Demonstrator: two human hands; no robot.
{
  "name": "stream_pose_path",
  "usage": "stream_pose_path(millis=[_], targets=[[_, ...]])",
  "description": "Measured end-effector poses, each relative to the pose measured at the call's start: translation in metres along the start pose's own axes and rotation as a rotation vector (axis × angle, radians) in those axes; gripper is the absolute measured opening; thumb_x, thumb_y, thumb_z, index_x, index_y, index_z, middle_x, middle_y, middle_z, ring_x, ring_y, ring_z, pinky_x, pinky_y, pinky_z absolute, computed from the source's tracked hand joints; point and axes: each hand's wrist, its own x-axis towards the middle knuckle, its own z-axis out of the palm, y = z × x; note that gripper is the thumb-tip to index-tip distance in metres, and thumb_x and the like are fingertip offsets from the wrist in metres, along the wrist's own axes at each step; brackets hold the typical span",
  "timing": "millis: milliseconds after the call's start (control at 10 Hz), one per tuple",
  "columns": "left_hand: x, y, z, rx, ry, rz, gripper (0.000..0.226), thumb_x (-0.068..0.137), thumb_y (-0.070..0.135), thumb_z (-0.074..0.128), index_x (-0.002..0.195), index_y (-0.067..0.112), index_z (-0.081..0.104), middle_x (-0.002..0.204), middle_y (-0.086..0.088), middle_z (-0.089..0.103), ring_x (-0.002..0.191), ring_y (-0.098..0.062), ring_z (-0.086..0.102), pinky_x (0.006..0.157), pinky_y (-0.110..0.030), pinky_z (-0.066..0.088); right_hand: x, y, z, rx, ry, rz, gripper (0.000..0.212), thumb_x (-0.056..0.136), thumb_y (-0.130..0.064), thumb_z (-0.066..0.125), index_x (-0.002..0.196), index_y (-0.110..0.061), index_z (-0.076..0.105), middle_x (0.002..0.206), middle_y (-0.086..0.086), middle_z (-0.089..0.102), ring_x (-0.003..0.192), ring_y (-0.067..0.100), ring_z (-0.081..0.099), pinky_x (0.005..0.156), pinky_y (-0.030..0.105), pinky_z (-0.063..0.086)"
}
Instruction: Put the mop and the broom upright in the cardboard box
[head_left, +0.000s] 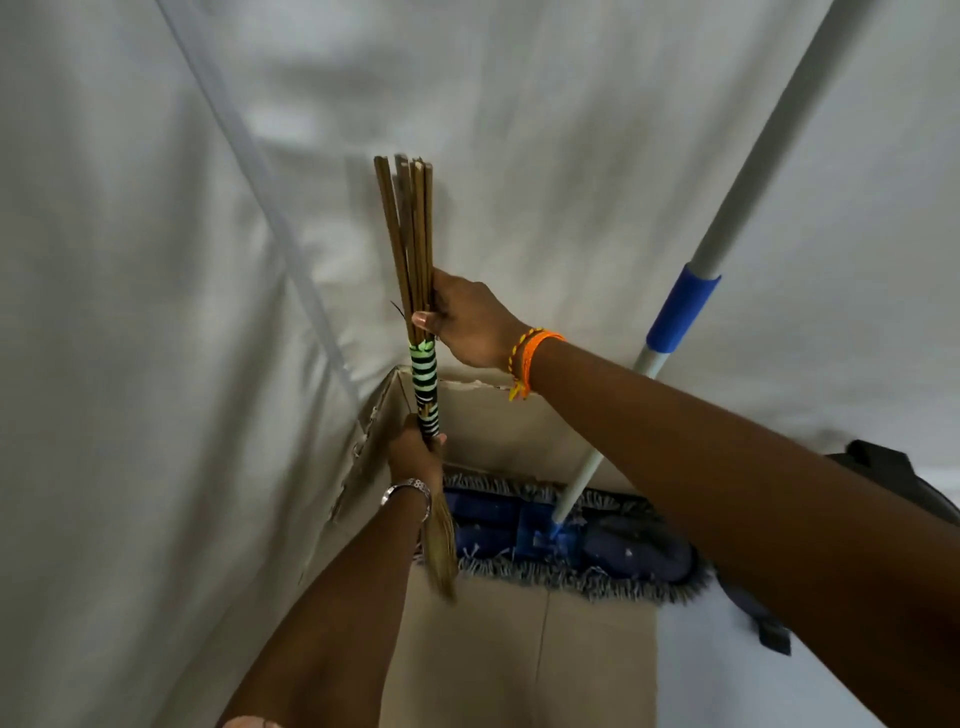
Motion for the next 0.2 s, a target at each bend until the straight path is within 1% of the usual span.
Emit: stream_pose_path(millis=[100, 200], targets=[[0.025, -0.014, 0.022, 0.035, 0.074, -0.054, 0.028, 0.089, 0.019, 0.061, 0.105, -0.004, 0.065, 0.104, -0.026, 0.071, 0.101, -0.041, 0.066, 0.078, -0.042, 0.050, 0.025, 0.024, 0.020, -0.059, 0.042, 0.038, 0.029, 0.097, -0.022, 0.057, 0.118, -0.001, 0.056, 0.109, 0.021, 0.070, 0.103, 0.041, 0.063, 0.076, 0.030, 0.042], [0.013, -0.039, 0.032, 0.245, 0.059, -0.221, 0.033, 0.091, 0.024, 0.059, 0.106, -0.005, 0.065, 0.112, -0.026, 0.068, 0.108, -0.041, 0.064, 0.085, -0.044, 0.051, 0.027, 0.049, 0.037, -0.077, 0.035, 0.195, 0.048, 0.097, -0.038, 0.057, 0.119, 0.004, 0.057, 0.112, 0.022, 0.069, 0.110, 0.040, 0.061, 0.085, 0.037, 0.048]])
